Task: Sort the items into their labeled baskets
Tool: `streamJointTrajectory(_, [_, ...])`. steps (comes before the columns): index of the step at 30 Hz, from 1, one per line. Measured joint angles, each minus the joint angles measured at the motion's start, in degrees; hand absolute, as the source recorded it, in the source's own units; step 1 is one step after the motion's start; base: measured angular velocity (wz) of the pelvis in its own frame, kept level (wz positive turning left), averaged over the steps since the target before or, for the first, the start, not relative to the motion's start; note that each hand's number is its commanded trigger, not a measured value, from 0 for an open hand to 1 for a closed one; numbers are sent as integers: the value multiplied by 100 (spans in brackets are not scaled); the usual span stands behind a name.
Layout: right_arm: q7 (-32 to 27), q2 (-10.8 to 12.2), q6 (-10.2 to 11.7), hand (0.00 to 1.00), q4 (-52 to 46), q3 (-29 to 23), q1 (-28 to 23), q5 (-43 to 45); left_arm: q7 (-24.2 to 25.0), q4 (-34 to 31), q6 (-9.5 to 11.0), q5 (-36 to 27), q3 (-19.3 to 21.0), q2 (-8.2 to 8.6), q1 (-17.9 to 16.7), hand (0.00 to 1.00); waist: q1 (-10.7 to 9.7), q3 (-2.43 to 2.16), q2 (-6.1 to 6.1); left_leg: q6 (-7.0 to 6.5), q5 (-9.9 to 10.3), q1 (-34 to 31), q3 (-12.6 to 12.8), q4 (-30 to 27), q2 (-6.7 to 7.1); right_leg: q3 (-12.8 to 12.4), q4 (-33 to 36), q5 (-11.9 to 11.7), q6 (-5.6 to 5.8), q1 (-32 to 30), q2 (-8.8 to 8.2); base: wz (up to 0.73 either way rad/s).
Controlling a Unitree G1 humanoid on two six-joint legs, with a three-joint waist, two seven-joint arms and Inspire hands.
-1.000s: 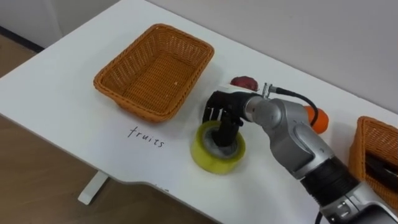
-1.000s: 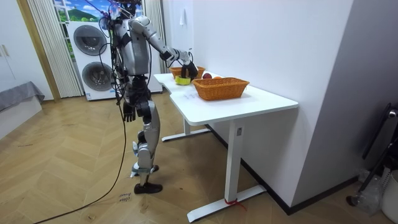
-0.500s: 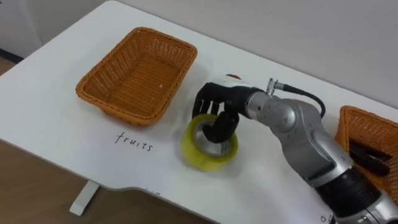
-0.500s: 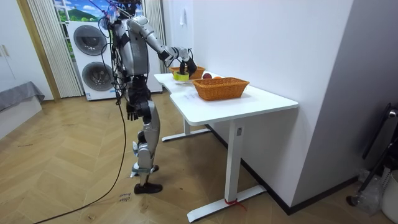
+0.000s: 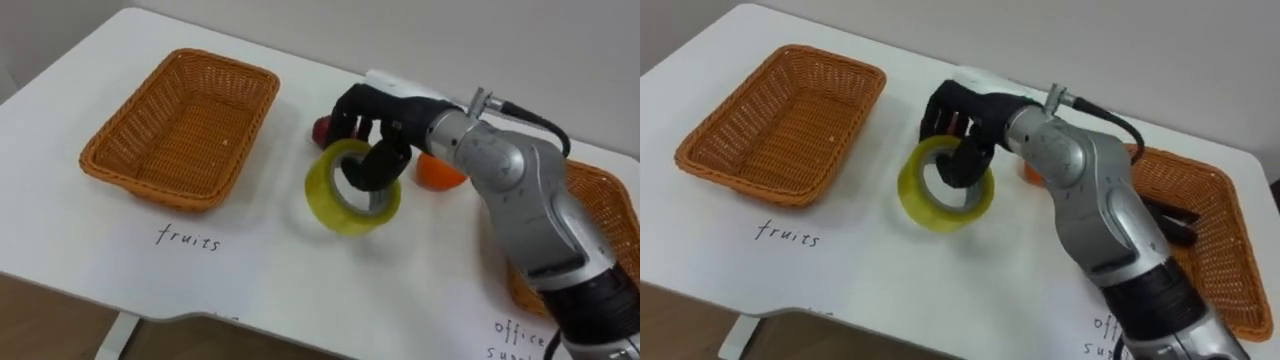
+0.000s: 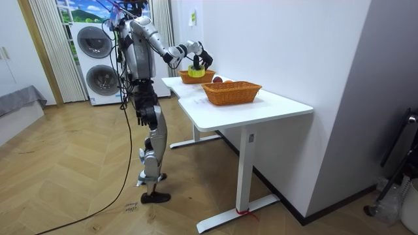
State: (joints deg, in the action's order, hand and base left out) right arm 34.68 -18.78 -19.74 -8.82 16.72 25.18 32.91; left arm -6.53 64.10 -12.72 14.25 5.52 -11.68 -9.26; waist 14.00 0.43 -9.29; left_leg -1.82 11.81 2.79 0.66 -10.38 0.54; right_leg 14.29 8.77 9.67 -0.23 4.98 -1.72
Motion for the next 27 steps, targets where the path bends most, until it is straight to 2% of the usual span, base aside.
streamJointTrajectory(4, [-46, -1, 74, 100, 0, -239, -85, -137, -11, 14, 58, -5, 12, 7, -26, 0, -156, 24, 47, 0, 0, -7, 8, 1, 6, -8, 0, 0, 0, -3, -3, 0])
streamJointTrajectory(7, [-194, -11, 155, 100, 0, -479, -85, -141, -14, 11, 76, -7, 49, 35, -30, 0, -260, 17, 74, 0, 0, 25, 18, -1, 4, -8, 0, 0, 0, 4, -2, 0])
streamJointTrajectory(10, [-412, -97, 239, 100, 0, -585, -85, -125, -11, 11, 152, -41, 42, 79, -61, 0, -364, 33, 105, 0, 0, 89, 24, -10, 5, 4, -2, 0, 0, 72, -18, 0])
streamJointTrajectory(14, [-647, -146, 301, 100, 0, -733, -86, -88, -3, 10, 216, -33, 38, 90, -61, 0, -462, 33, 113, 0, 0, 92, 38, 0, 0, 8, 0, 0, 1, 93, -13, -1])
streamJointTrajectory(17, [-723, -195, 347, 100, 17, -791, -137, -119, 11, 7, 231, -94, 36, 90, -68, 0, -561, 26, 126, 0, 1, 102, 50, -6, 1, -6, 5, -1, 1, 102, -8, 0])
streamJointTrajectory(22, [-868, -194, 390, 100, 53, -1201, -455, -137, 122, -228, 232, -112, 46, 96, -205, 0, -599, 12, 180, -1, 0, 111, 49, -8, 1, -27, 11, -1, 2, 100, -13, -1])
streamJointTrajectory(27, [-1037, -195, 476, 100, 323, -1562, -509, -272, 238, -266, 282, -107, 102, 104, -267, 0, -657, -4, 194, -1, 0, 113, 37, -21, -6, -33, 13, -2, 1, 100, -21, 0])
